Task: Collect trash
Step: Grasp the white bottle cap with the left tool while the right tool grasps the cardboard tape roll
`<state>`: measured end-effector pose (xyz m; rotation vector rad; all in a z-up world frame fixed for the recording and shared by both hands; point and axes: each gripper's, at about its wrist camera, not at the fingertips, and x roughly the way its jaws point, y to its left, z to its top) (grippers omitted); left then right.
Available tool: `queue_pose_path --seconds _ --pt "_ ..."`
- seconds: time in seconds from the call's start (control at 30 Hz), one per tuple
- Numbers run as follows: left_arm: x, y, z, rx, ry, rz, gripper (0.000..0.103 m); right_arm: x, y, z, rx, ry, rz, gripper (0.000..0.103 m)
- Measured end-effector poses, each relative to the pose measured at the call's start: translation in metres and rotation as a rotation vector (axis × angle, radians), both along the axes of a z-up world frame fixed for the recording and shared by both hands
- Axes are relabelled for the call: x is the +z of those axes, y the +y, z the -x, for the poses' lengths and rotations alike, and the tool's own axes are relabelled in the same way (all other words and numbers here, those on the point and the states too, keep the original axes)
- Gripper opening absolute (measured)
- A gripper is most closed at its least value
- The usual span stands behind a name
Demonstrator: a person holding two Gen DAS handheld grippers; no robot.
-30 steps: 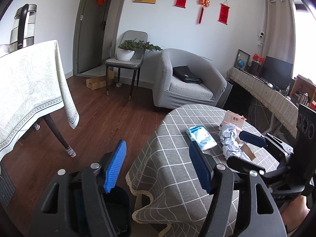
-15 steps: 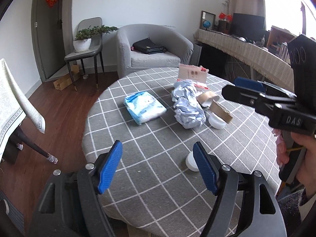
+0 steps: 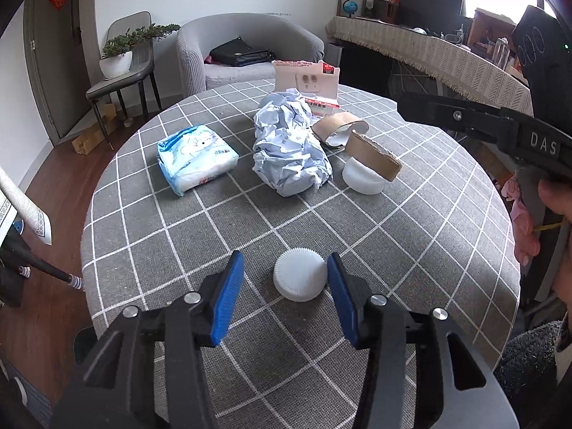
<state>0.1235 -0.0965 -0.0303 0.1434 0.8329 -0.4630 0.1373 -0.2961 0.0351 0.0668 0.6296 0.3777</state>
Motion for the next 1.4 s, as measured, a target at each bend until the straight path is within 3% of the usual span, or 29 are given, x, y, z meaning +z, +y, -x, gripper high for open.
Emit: queue_pose_path --seconds 0.23,0.63,1.1,1.2,1.4 --pt "0.001 0.000 -0.001 -0.004 -0.003 0.020 0.032 0.000 -0.007 -0.002 -0.008 0.031 -0.033 0.082" --pt "0.008 0.015 -0.002 0.039 -0.017 0.055 0.032 -0.013 0.024 -0.005 0.063 0.099 0.076 0.058" --pt "0.017 0.036 0.000 0.073 -0.034 0.103 0.032 -0.032 0.012 -0.028 -0.021 0.229 -0.004 0.047" --pt "0.018 0.041 0.000 0.079 -0.036 0.108 0.032 -0.034 0.008 -0.032 -0.033 0.240 -0.034 0.038" --pt "0.020 0.051 -0.001 0.094 -0.037 0.116 0.032 -0.039 0.005 -0.035 -0.059 0.274 -0.060 0.036"
